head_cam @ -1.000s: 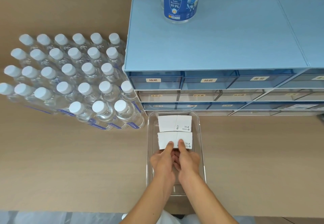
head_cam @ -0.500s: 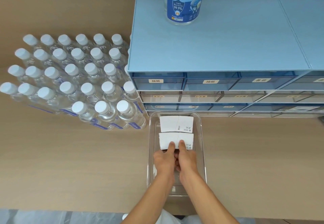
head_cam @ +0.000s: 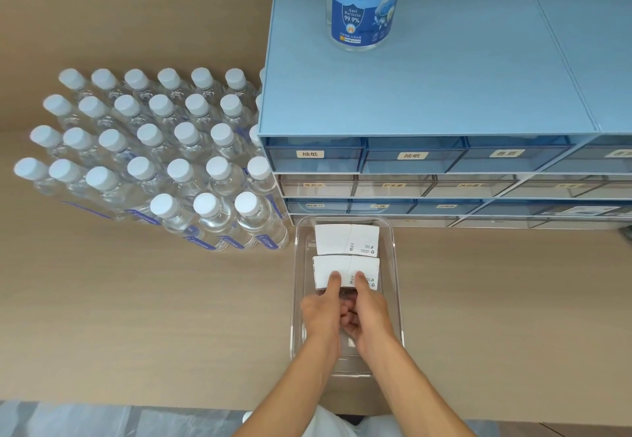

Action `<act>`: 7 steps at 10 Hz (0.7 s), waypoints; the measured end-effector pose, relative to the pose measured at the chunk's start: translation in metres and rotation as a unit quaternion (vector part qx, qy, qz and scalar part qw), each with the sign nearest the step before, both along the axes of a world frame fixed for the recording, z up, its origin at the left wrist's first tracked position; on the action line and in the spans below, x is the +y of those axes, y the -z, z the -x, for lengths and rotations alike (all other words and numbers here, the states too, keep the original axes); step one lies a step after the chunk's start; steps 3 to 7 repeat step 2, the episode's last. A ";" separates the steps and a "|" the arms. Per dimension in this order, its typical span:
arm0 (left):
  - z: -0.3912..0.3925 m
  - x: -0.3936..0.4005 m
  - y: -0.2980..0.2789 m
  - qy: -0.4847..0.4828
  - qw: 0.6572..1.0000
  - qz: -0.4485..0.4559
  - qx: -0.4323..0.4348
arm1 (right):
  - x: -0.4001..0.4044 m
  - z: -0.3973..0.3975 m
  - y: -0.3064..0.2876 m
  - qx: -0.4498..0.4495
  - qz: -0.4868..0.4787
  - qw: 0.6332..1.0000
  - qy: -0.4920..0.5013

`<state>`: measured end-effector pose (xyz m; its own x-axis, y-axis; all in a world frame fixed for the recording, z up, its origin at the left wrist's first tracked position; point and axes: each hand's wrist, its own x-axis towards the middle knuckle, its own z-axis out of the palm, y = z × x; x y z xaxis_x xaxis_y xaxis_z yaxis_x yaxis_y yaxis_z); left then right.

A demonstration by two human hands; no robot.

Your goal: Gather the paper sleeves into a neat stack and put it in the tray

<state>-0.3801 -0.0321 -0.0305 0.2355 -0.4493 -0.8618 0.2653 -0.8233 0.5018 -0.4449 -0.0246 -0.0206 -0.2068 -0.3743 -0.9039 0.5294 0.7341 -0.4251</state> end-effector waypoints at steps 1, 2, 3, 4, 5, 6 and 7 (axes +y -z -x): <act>-0.002 0.005 -0.002 -0.002 1.000 0.008 0.011 | 0.007 0.007 0.000 -0.043 0.000 0.999 0.006; -0.010 0.015 -0.013 0.008 1.000 0.015 0.018 | 0.020 0.013 -0.011 -0.037 -0.001 0.999 -0.031; -0.010 0.015 -0.013 0.008 1.000 0.015 0.018 | 0.020 0.013 -0.011 -0.037 -0.001 0.999 -0.031; -0.010 0.015 -0.013 0.008 1.000 0.015 0.018 | 0.020 0.013 -0.011 -0.037 -0.001 0.999 -0.031; -0.010 0.015 -0.013 0.008 1.000 0.015 0.018 | 0.020 0.013 -0.011 -0.037 -0.001 0.999 -0.031; -0.010 0.015 -0.013 0.008 1.000 0.015 0.018 | 0.020 0.013 -0.011 -0.037 -0.001 0.999 -0.031; -0.010 0.015 -0.013 0.008 1.000 0.015 0.018 | 0.020 0.013 -0.011 -0.037 -0.001 0.999 -0.031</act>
